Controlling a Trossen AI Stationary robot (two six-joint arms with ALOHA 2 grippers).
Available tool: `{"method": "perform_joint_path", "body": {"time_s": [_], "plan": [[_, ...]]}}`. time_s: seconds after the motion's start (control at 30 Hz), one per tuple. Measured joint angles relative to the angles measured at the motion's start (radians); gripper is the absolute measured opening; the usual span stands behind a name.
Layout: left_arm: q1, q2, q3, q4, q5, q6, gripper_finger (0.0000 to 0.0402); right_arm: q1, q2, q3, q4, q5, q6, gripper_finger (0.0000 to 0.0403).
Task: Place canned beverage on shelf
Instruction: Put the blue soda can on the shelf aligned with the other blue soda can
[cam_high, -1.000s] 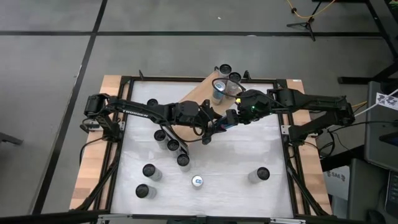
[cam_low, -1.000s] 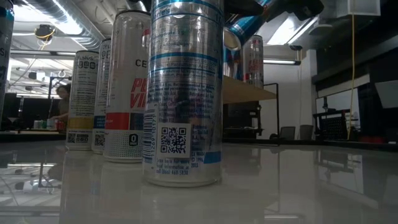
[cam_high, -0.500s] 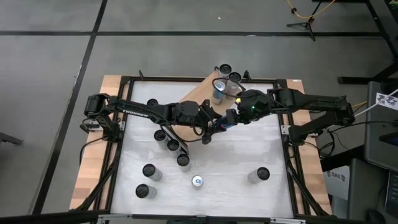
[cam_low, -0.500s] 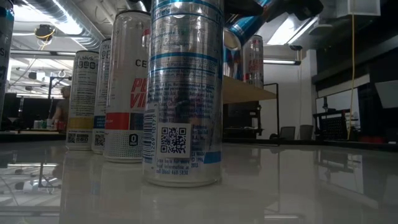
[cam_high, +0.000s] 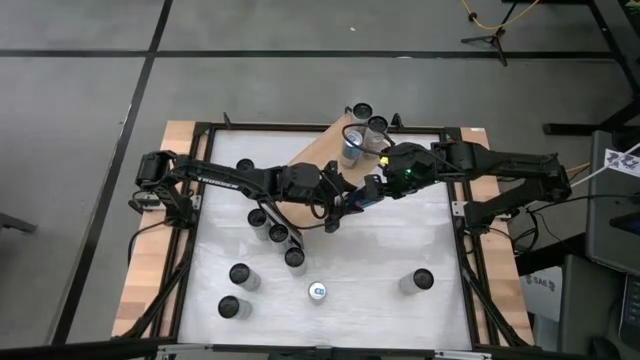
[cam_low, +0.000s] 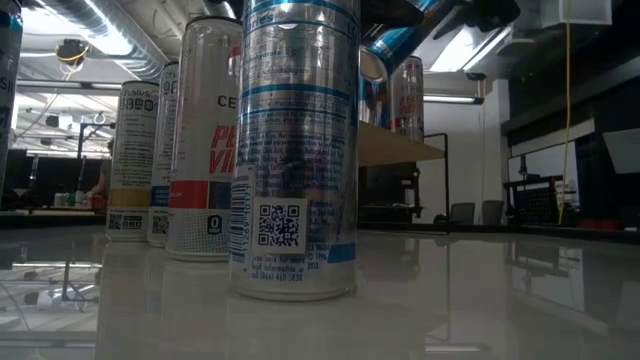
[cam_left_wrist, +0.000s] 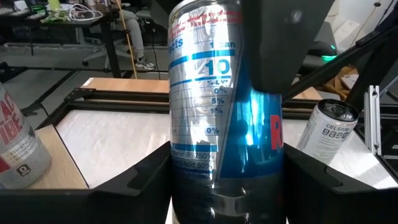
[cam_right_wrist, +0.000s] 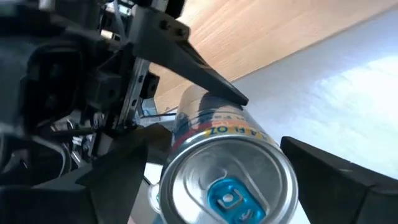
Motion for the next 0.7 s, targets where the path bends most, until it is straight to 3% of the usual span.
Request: {"method": "perform_joint_path", "body": {"time_s": [0.33,0.57,0.7], "plan": [[0.000,-0.042,0.000,-0.030,-0.042,0.017,0.0219,0.000,-0.135,0.000,-0.011,0.120,-0.134,0.0356],[0.005,-0.148,0.000,-0.055,-0.159,0.094,0.0219,0.001,-0.221,0.000,-0.027,0.214,-0.265,0.0356],[0.030,-0.219,0.000,-0.066,-0.171,0.140,0.0219,0.000,-0.240,0.000,-0.064,0.265,-0.299,0.0356]]}}
